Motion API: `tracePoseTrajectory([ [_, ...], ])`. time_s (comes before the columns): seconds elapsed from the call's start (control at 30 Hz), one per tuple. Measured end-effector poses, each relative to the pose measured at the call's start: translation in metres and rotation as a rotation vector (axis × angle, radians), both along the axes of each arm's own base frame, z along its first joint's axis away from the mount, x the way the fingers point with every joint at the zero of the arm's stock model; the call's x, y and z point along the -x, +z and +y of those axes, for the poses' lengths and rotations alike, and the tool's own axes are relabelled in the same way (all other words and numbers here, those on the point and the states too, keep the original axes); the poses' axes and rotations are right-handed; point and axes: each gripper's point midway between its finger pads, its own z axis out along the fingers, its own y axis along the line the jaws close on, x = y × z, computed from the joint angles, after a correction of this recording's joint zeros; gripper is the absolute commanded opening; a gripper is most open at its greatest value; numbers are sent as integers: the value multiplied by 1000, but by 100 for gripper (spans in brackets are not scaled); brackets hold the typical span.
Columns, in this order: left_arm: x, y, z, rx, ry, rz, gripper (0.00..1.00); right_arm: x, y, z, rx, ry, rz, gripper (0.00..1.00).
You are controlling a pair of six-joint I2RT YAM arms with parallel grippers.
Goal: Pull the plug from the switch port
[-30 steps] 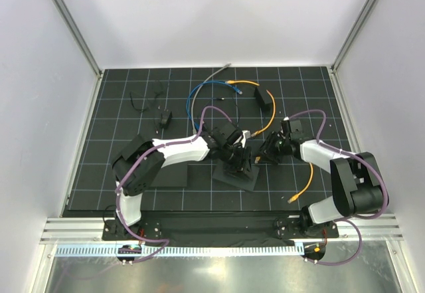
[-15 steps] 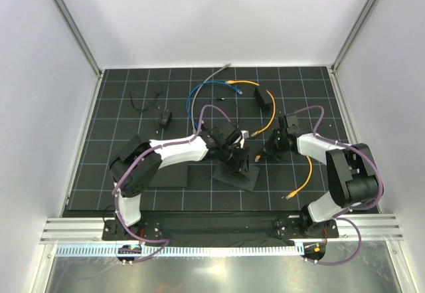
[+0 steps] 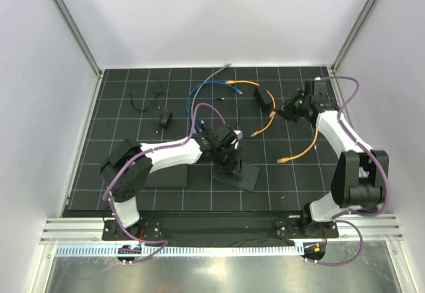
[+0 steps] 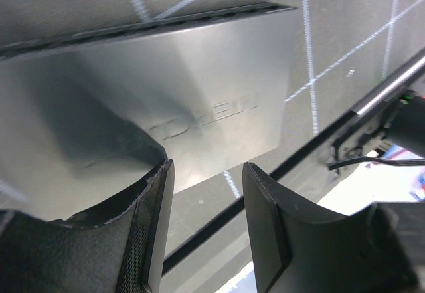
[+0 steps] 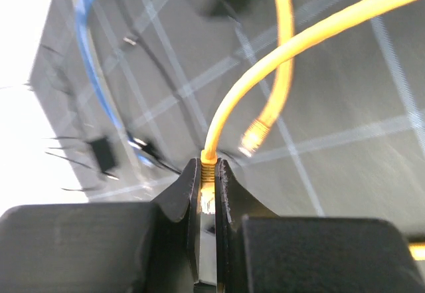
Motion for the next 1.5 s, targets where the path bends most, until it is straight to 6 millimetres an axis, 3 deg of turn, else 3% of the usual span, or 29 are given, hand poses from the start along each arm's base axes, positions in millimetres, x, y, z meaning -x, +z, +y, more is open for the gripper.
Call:
tracePoseTrajectory([
  [0.13, -1, 1, 17, -36, 26, -47, 50, -44, 0, 11, -84, -4, -27, 1],
  [0.23, -4, 6, 30, -69, 48, -94, 52, -80, -17, 17, -137, -12, -26, 1],
  [0.37, -12, 24, 45, -88, 83, -173, 52, -111, -35, 23, -204, -34, -15, 1],
  [0.5, -17, 36, 59, -97, 122, -232, 52, -153, -33, 33, -291, -36, -75, 1],
  [0.67, -12, 24, 77, -147, 143, -225, 52, -189, -23, 40, -370, -33, -156, 2],
  [0.7, -11, 20, 80, -157, 146, -217, 52, -195, -20, 41, -381, -30, -171, 4],
  [0.8, -7, 14, 85, -176, 149, -200, 51, -215, -14, 45, -413, -14, -201, 25],
  [0.9, -4, 12, 85, -172, 161, -177, 50, -227, -12, 49, -435, 3, -220, 31],
  [1.07, 9, 2, 91, -168, 189, -119, 50, -227, -15, 57, -457, 31, -209, 42],
  [1.23, 27, -2, 101, -138, 245, -50, 49, -215, -15, 63, -445, 74, -196, 44],
  [1.4, 40, -1, 102, -62, 324, 3, 46, -154, -16, 65, -283, 136, -114, 48],
  [1.5, 45, -2, 102, -37, 369, 31, 46, -107, 9, 65, -166, 191, -115, 50],
])
